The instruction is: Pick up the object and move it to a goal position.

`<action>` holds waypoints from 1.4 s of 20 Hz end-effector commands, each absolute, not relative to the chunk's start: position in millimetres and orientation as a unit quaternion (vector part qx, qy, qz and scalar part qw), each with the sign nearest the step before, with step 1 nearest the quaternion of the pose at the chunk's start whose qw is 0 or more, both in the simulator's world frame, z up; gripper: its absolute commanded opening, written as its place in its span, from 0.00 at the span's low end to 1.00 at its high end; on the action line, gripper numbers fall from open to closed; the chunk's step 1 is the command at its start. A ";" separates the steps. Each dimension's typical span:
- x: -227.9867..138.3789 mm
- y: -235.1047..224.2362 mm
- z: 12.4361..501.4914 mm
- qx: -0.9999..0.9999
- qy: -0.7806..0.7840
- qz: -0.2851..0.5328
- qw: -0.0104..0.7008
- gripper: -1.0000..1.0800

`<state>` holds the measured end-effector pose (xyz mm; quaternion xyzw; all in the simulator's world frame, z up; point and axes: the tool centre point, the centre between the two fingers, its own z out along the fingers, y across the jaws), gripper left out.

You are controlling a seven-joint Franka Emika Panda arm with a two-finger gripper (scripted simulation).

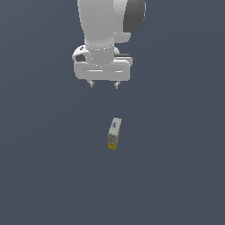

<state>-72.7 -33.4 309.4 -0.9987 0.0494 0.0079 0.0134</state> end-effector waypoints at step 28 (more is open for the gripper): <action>-44.9 -15.2 292.4 -0.999 0.039 0.005 0.007 0.96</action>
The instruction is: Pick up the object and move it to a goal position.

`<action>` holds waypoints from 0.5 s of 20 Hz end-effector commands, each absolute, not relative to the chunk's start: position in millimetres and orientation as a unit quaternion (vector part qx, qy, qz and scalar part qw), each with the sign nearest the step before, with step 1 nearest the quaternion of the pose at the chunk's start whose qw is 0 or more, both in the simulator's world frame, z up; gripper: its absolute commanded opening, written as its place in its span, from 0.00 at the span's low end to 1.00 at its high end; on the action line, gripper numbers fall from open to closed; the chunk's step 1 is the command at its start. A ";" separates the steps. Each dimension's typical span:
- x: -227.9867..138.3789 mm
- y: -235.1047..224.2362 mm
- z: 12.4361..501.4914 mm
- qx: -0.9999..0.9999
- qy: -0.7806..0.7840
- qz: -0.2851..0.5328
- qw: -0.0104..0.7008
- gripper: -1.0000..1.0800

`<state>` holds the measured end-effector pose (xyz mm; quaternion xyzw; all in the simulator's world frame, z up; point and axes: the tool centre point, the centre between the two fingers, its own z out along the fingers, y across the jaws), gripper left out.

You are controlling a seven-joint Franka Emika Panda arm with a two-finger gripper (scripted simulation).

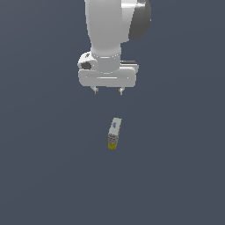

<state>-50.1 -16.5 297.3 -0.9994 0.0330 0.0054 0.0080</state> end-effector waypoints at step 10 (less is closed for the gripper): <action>4.7 -1.7 240.9 -0.995 0.095 0.002 0.003 0.96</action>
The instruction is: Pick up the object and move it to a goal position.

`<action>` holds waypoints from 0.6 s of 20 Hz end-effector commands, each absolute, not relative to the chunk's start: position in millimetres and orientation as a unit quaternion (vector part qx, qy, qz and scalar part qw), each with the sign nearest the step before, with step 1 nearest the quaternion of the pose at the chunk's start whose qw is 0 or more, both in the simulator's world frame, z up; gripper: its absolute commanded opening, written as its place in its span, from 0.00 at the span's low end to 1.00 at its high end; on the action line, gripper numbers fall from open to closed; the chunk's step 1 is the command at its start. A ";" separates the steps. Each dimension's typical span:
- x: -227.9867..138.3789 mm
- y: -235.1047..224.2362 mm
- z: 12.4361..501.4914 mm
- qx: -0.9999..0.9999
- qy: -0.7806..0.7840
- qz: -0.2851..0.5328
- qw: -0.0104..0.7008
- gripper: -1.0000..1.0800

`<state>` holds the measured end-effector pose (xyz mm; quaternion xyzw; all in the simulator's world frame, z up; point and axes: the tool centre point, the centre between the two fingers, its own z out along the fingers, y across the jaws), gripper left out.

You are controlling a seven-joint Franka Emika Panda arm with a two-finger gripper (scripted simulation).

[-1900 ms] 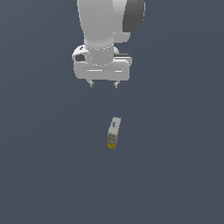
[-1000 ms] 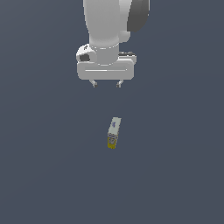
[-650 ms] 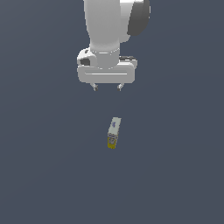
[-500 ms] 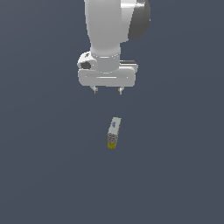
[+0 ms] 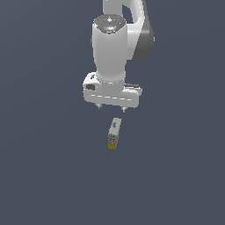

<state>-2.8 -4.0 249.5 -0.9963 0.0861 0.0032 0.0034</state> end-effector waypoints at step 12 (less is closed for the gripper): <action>31.9 8.4 202.9 -0.991 0.130 0.000 0.000 0.96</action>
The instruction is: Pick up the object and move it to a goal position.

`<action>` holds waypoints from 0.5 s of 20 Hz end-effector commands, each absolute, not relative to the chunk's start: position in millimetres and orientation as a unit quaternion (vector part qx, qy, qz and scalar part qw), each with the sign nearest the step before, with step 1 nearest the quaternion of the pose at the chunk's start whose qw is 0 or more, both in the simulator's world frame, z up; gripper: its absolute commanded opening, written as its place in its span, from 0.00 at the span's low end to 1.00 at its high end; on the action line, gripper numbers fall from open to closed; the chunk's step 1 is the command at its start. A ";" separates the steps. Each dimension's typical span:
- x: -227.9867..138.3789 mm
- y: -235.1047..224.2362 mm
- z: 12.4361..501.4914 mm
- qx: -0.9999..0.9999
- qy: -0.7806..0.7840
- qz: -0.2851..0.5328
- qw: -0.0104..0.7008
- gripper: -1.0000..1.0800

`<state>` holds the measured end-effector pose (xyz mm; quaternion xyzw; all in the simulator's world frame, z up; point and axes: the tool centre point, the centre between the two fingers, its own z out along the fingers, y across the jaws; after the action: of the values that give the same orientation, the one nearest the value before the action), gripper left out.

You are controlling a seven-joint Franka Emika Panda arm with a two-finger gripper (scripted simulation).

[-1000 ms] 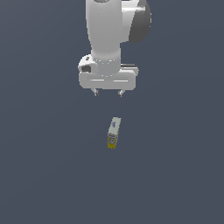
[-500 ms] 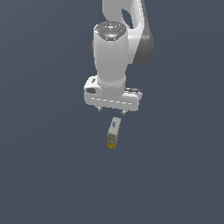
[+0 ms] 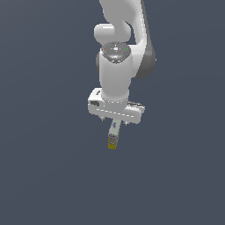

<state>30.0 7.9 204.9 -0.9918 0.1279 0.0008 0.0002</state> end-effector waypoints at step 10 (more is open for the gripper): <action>31.2 8.6 186.4 -0.991 0.130 0.000 0.000 0.96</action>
<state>31.6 8.6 192.3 -0.9915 0.1301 -0.0001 0.0001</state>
